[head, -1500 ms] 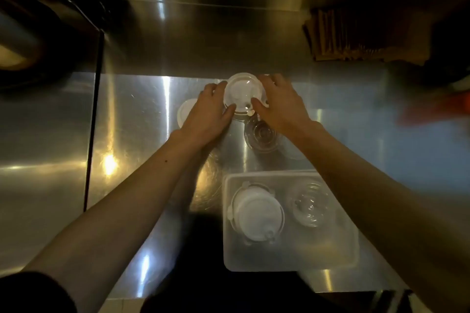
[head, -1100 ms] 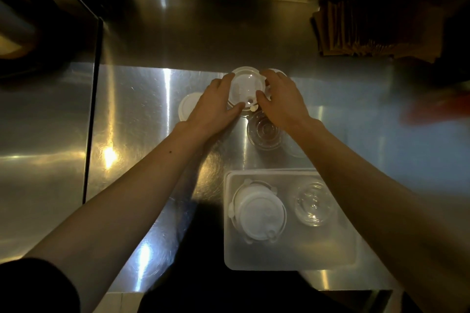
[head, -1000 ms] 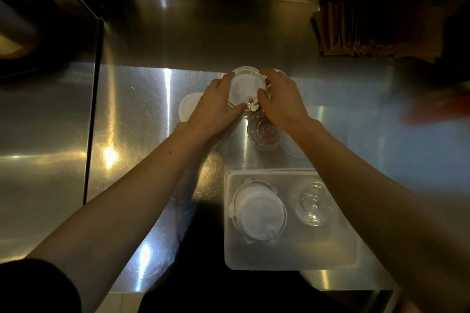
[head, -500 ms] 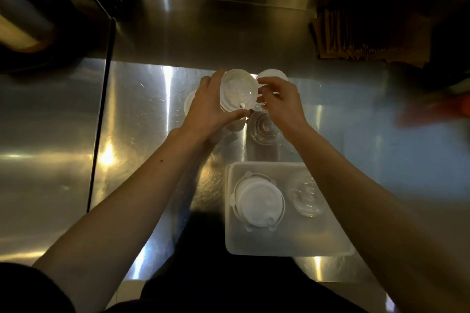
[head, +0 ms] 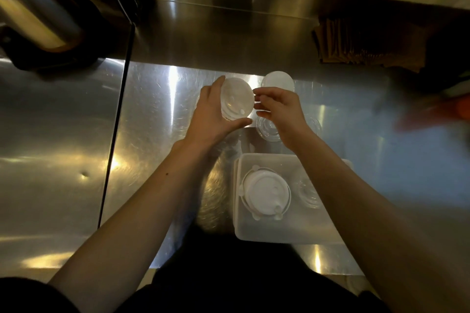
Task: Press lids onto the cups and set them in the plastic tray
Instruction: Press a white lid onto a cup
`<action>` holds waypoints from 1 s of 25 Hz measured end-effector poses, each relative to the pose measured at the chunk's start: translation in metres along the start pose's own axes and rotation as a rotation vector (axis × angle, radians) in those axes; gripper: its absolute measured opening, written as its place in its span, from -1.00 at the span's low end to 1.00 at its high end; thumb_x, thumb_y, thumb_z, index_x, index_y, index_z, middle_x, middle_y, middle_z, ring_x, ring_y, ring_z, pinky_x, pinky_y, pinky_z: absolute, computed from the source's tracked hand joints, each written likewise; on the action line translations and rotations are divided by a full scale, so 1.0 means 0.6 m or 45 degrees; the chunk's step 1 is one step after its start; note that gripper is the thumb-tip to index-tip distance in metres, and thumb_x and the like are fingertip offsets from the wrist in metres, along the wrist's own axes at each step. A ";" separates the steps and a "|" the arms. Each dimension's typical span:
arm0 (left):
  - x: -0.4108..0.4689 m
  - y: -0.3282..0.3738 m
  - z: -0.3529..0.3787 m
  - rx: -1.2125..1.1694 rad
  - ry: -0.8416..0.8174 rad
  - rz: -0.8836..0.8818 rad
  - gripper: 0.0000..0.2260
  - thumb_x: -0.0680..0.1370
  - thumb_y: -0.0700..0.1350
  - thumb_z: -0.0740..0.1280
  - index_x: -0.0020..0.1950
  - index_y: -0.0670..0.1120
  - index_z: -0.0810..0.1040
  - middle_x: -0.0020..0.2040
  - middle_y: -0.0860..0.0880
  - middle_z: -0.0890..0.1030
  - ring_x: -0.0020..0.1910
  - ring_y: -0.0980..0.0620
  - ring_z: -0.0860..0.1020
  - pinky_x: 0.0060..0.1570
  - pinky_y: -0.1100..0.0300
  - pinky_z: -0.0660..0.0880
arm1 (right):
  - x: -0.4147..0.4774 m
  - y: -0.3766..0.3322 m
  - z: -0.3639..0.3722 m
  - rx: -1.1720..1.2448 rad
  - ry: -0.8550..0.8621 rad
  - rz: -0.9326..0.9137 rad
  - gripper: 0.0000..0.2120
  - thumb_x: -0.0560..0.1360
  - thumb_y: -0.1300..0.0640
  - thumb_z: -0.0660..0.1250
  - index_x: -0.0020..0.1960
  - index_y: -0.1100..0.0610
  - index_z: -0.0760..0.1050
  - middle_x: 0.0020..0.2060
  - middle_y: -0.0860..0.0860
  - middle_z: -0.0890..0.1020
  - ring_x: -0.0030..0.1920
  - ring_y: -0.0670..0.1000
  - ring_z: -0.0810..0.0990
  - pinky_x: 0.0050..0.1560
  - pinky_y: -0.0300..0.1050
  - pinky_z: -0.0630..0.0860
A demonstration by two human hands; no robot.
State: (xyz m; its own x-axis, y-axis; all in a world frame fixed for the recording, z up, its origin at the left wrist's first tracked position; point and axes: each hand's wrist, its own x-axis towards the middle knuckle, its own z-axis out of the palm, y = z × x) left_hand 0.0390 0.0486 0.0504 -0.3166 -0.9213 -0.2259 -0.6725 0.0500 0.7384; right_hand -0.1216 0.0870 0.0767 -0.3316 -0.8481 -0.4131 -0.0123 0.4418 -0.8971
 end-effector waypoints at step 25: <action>-0.070 -0.021 -0.048 -0.486 -0.007 0.110 -0.18 0.28 0.03 0.57 0.40 0.11 0.15 0.29 0.17 0.34 0.28 0.24 0.41 0.17 0.47 0.40 | -0.028 -0.004 0.016 0.003 -0.230 0.077 -0.79 0.60 0.12 0.27 0.18 0.13 0.58 0.01 0.00 0.68 0.01 0.02 0.68 -0.07 -0.22 0.65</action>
State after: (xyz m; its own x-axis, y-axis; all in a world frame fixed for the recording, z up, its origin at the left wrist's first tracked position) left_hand 0.0803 0.0756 0.0691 -0.3659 -0.9176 -0.1551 -0.3465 -0.0204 0.9378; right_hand -0.1068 0.0975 0.0840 -0.1568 -0.8587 -0.4878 0.0050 0.4932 -0.8699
